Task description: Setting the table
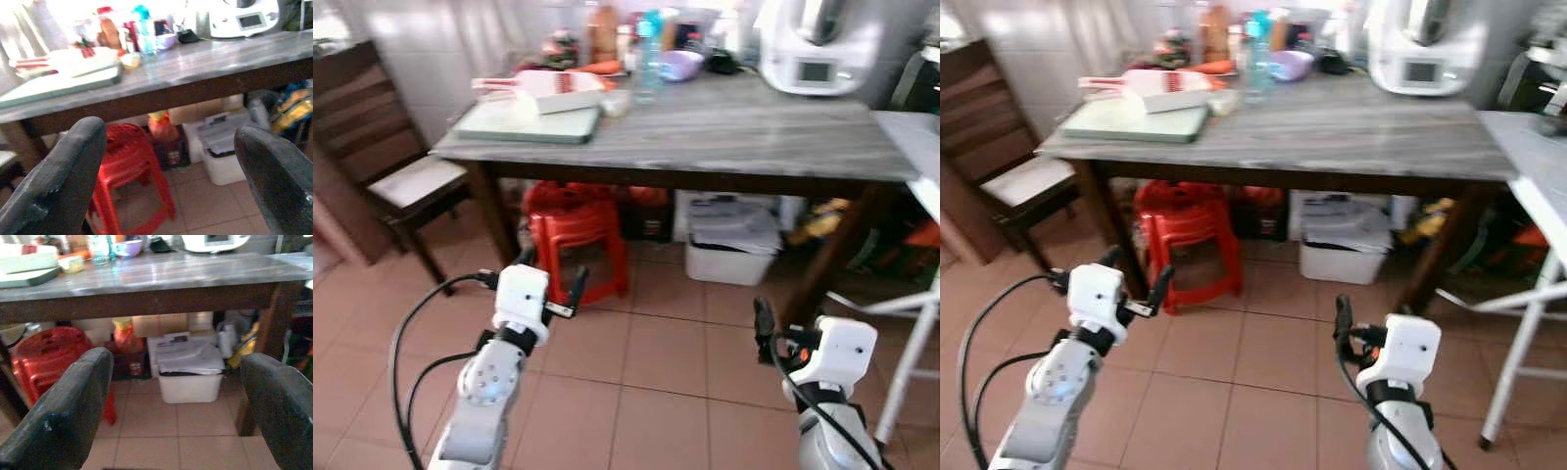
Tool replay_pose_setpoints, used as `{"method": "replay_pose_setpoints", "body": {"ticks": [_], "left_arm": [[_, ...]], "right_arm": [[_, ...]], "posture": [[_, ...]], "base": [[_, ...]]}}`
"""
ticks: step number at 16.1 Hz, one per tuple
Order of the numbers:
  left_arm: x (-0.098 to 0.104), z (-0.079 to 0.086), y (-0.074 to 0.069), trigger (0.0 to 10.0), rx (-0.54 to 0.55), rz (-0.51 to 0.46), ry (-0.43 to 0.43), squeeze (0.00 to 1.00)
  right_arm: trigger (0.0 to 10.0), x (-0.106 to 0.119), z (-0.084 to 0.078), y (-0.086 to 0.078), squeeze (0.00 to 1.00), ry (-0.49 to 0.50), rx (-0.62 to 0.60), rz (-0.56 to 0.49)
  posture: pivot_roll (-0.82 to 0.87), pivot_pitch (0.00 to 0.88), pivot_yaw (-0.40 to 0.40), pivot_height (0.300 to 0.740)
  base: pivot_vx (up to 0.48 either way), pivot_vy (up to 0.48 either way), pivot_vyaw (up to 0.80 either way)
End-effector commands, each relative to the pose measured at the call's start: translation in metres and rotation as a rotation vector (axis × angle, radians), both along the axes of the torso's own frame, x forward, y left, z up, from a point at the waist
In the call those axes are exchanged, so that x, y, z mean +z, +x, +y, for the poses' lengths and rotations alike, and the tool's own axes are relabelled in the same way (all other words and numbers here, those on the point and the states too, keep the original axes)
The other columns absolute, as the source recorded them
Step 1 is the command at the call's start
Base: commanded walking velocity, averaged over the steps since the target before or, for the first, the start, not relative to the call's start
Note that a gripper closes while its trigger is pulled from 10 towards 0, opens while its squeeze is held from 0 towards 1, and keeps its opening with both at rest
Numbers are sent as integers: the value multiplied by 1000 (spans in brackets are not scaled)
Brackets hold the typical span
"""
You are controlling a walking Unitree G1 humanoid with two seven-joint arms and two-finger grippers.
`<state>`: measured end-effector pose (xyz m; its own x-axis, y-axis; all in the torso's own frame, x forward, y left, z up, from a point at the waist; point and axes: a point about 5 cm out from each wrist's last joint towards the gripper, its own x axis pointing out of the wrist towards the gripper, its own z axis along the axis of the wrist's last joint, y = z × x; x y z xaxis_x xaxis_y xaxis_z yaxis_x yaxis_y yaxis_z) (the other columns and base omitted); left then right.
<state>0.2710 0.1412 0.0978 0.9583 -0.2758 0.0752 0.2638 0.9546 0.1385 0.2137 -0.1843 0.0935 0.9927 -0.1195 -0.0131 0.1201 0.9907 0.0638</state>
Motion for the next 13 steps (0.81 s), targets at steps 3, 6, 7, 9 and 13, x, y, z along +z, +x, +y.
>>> {"method": "replay_pose_setpoints", "body": {"ticks": [3,6,7,9,13], "left_arm": [[-5,4,4,10000,47,31,-1,0],[-9,9,4,10000,62,52,0,0],[-10,9,5,10000,63,56,-1,0],[-10,8,6,10000,59,56,5,0],[-6,5,13,10000,53,47,2,0]], "right_arm": [[10000,3,-4,8,0,-7,15,-4],[10000,5,-4,12,0,-22,27,-12],[10000,6,-5,14,0,-24,28,-13],[10000,6,-4,14,0,-27,31,-14],[10000,7,-5,15,0,-26,19,-14]], "posture": [[-8,0,12,740],[-11,0,13,740],[-12,0,15,740],[-15,0,19,740],[-23,0,24,740]], "base": [[0,0,0],[0,0,0],[0,-289,0],[0,-308,0],[0,-355,0]]}}
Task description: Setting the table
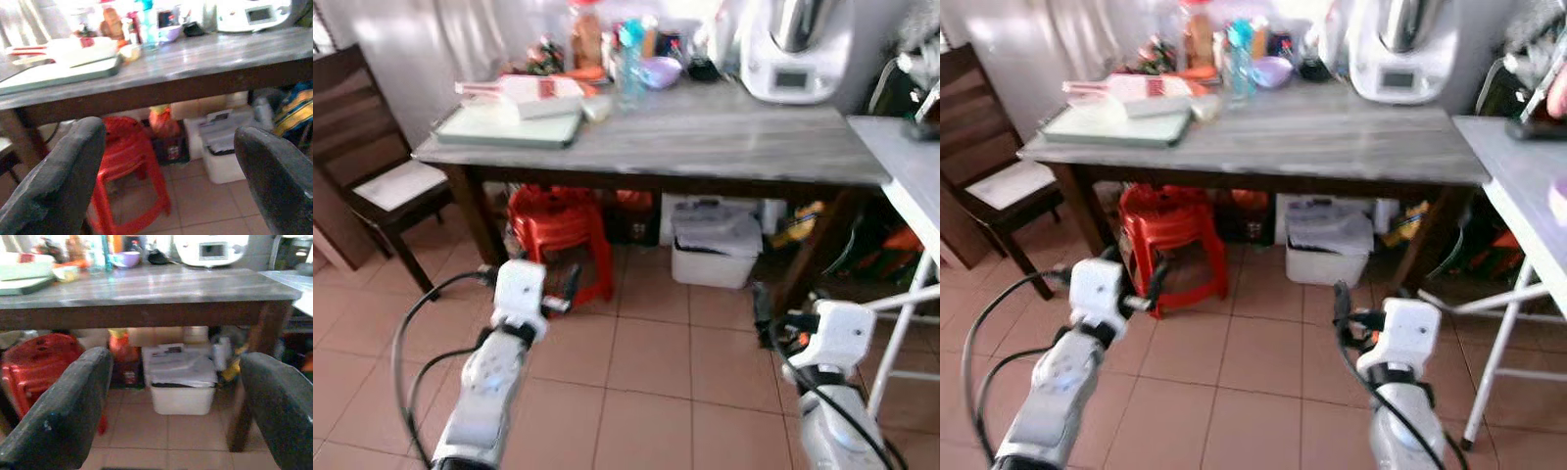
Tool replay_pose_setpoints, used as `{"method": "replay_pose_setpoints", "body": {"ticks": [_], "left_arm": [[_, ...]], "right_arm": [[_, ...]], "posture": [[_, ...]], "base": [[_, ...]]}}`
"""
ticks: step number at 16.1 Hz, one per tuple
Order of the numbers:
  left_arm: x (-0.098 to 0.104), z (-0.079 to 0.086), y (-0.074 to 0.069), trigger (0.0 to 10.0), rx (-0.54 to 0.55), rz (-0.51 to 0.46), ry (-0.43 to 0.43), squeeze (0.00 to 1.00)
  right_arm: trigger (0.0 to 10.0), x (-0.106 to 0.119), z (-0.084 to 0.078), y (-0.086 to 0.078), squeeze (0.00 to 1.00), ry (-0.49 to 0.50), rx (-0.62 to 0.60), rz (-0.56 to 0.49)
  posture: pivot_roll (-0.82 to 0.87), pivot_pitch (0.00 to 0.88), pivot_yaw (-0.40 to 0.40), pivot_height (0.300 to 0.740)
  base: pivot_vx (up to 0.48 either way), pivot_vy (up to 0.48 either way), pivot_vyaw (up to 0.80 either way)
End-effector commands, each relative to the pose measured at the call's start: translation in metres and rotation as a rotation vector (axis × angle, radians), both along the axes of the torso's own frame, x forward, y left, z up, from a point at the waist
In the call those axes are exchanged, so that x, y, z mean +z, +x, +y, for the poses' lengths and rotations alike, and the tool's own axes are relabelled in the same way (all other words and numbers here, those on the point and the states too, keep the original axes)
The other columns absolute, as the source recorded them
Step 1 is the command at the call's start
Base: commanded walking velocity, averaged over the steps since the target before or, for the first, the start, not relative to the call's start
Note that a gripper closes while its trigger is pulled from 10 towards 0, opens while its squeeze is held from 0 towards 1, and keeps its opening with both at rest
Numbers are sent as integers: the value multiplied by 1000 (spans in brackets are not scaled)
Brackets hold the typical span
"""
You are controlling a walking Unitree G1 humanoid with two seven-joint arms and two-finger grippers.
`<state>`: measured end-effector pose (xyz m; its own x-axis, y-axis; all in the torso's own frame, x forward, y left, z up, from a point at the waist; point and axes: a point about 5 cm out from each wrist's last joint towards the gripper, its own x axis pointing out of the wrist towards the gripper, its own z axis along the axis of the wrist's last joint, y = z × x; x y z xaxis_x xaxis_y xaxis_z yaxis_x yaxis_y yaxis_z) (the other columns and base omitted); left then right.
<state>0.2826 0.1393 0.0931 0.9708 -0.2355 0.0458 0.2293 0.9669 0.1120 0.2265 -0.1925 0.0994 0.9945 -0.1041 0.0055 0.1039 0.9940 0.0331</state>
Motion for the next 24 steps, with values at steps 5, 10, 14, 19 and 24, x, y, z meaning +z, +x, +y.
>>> {"method": "replay_pose_setpoints", "body": {"ticks": [5,10,14,19,24], "left_arm": [[1,4,6,10000,2,2,18,0],[4,3,8,10000,-3,-4,14,0],[4,5,9,10000,-3,-2,15,0],[5,6,11,10000,-3,3,17,0],[5,0,13,10000,-20,3,9,0]], "right_arm": [[10000,1,1,6,0,3,3,1],[10000,1,1,7,0,14,31,7],[10000,4,3,7,0,16,16,-16],[10000,4,4,9,0,-45,4,3],[10000,6,5,10,0,-107,-11,-2]], "posture": [[-24,0,27,740],[-21,0,35,740],[-22,0,44,740],[-23,0,54,740],[-33,0,54,740]], "base": [[0,-362,0],[0,-363,0],[0,-363,0],[0,-364,0],[0,-362,0]]}}
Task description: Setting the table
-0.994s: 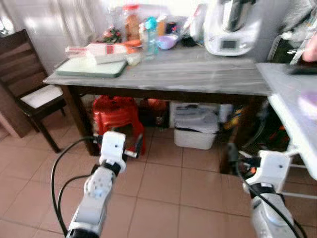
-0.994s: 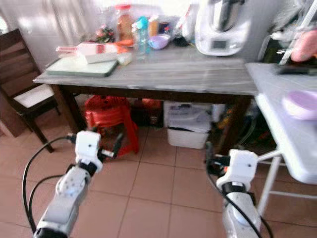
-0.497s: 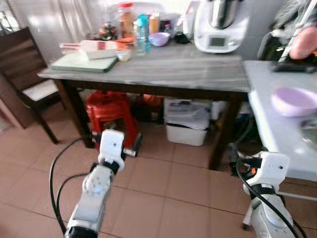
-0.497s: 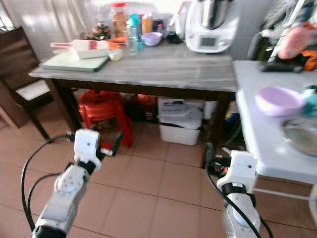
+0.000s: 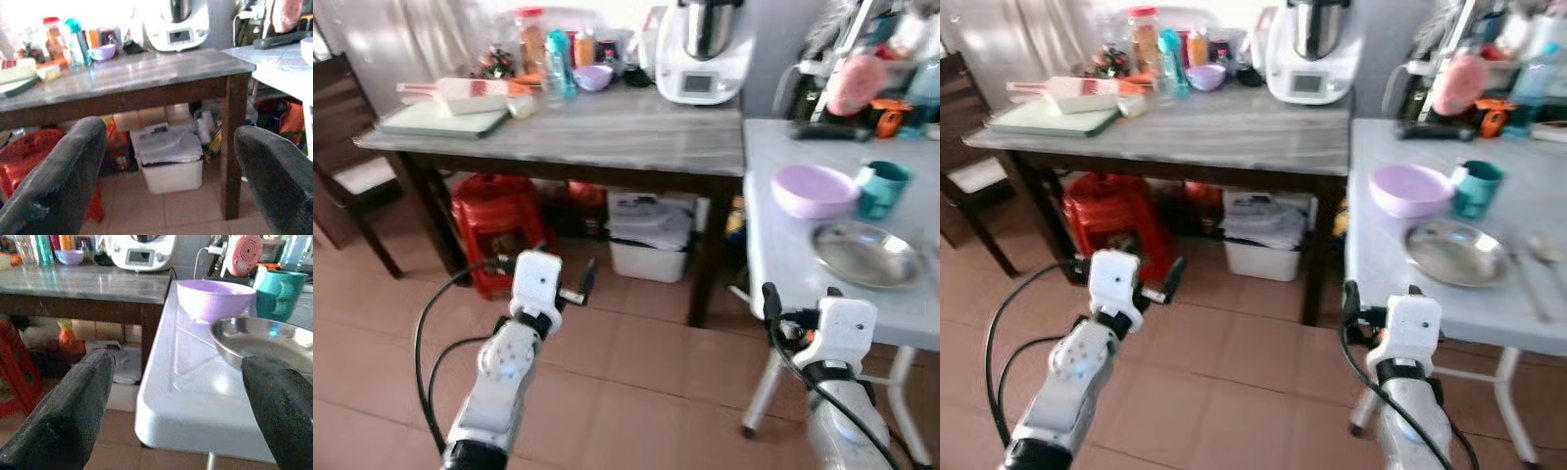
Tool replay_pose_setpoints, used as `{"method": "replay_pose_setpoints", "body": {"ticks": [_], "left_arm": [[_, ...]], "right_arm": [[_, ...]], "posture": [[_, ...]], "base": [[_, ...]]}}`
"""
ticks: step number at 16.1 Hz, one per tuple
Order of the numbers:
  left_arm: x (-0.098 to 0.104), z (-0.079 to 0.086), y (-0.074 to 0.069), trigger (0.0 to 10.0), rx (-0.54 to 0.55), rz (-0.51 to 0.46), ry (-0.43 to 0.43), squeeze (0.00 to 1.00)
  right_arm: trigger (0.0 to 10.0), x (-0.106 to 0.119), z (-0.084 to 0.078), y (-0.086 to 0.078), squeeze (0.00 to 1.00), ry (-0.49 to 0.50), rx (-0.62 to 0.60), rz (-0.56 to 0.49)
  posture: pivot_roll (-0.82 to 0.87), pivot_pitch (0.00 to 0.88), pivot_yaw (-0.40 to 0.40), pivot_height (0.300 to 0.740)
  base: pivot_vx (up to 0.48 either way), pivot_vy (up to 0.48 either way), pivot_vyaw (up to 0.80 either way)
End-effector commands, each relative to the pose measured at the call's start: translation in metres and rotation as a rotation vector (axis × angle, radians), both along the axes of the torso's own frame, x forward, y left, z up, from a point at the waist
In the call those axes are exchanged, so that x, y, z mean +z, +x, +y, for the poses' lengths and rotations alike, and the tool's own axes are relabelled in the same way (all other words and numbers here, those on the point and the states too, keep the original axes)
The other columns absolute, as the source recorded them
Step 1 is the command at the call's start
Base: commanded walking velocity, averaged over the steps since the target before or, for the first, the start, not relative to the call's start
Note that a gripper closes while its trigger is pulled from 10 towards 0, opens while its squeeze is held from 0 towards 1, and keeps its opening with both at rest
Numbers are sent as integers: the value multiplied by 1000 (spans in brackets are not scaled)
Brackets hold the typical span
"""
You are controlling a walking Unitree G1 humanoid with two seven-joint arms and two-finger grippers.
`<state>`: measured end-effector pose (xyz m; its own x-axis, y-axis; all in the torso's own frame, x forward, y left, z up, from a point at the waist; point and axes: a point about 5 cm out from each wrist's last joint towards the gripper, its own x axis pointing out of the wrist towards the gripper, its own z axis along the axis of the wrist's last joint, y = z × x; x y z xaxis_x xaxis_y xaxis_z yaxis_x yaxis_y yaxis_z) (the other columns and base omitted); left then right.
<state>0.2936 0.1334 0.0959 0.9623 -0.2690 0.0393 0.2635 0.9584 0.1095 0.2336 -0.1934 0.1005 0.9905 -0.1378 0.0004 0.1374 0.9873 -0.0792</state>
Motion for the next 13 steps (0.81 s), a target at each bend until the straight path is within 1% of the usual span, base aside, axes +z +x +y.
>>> {"method": "replay_pose_setpoints", "body": {"ticks": [1,4,5,6,8,10,11,13], "left_arm": [[2,5,3,10000,14,-4,8,0],[1,4,2,10000,9,-2,6,0],[2,4,3,10000,6,-2,6,0],[2,4,3,10000,7,-2,6,0],[1,3,3,10000,7,-1,6,0],[0,4,3,10000,8,6,8,0],[-1,4,2,10000,8,9,11,0],[-1,5,1,10000,-2,12,-17,0]], "right_arm": [[10000,4,3,3,0,-26,-9,-4],[10000,3,5,5,0,2,15,2],[10000,2,5,6,0,31,21,13],[10000,2,5,5,0,32,26,14],[10000,1,7,4,0,20,28,18],[10000,1,6,4,0,-38,-3,16],[10000,0,5,5,0,-31,-13,19],[10000,3,7,7,0,-22,36,-12]], "posture": [[-33,0,53,740],[-33,0,53,740],[-33,0,57,740],[-33,0,57,740],[-32,0,56,740],[-32,0,56,740],[-32,0,56,740],[-37,0,57,740]], "base": [[0,-364,0],[0,-368,0],[0,-364,0],[0,-364,0],[0,-362,0],[0,-362,0],[0,-262,0],[0,0,0]]}}
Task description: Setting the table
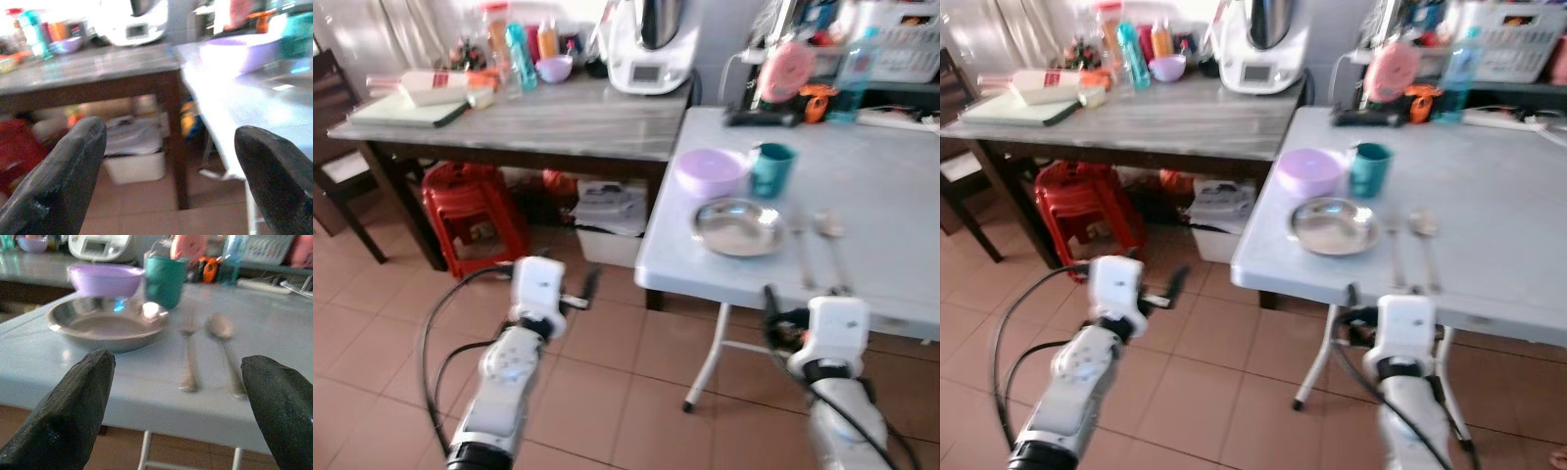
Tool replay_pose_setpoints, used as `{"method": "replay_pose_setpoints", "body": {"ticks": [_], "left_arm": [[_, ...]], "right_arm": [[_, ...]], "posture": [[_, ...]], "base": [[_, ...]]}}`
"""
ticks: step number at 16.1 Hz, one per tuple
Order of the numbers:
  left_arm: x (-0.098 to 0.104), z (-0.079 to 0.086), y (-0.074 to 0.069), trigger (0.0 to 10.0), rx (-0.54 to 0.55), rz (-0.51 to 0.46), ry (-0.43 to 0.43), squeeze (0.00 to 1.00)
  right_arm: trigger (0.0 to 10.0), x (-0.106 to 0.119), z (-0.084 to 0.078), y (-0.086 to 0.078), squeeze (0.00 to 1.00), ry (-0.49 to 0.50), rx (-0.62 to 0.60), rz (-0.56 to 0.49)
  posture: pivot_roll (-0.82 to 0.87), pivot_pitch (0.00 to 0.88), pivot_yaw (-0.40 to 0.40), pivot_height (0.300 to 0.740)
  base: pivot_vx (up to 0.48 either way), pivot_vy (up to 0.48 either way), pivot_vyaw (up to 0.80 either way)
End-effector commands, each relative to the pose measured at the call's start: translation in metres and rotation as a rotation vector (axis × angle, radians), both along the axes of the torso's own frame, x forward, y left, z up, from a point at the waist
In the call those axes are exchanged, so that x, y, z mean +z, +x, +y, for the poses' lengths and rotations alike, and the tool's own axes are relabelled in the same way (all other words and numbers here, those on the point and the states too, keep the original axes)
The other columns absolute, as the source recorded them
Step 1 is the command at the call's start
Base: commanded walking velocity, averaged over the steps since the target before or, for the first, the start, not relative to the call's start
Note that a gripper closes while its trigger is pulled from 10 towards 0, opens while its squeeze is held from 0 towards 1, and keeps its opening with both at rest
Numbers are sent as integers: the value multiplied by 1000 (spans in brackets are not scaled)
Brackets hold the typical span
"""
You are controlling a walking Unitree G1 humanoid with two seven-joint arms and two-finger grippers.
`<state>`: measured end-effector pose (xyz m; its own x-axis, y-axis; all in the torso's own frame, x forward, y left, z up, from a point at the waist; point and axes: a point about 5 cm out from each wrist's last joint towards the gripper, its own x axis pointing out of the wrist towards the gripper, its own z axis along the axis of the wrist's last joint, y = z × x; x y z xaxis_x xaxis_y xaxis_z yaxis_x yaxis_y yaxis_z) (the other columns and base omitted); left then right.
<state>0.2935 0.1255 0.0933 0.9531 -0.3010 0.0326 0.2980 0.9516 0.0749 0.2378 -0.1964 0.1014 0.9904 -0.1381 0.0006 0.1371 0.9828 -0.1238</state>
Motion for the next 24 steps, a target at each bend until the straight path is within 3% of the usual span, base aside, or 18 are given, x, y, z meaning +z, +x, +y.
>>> {"method": "replay_pose_setpoints", "body": {"ticks": [1,12,17,24], "left_arm": [[3,14,1,10000,25,-8,17,0],[7,4,-1,10000,-63,-18,-36,0],[7,2,-4,10000,-92,-15,-54,0],[12,1,-5,10000,-98,-28,-59,0]], "right_arm": [[10000,2,11,3,0,38,45,-14],[10000,6,11,-1,0,73,69,-25],[10000,7,16,-1,0,72,105,-28],[10000,9,15,-2,0,51,102,-34]], "posture": [[-37,0,57,740],[-39,0,55,740],[-41,0,53,740],[-40,0,53,740]], "base": [[0,0,0],[0,0,0],[277,0,-609],[273,0,0]]}}
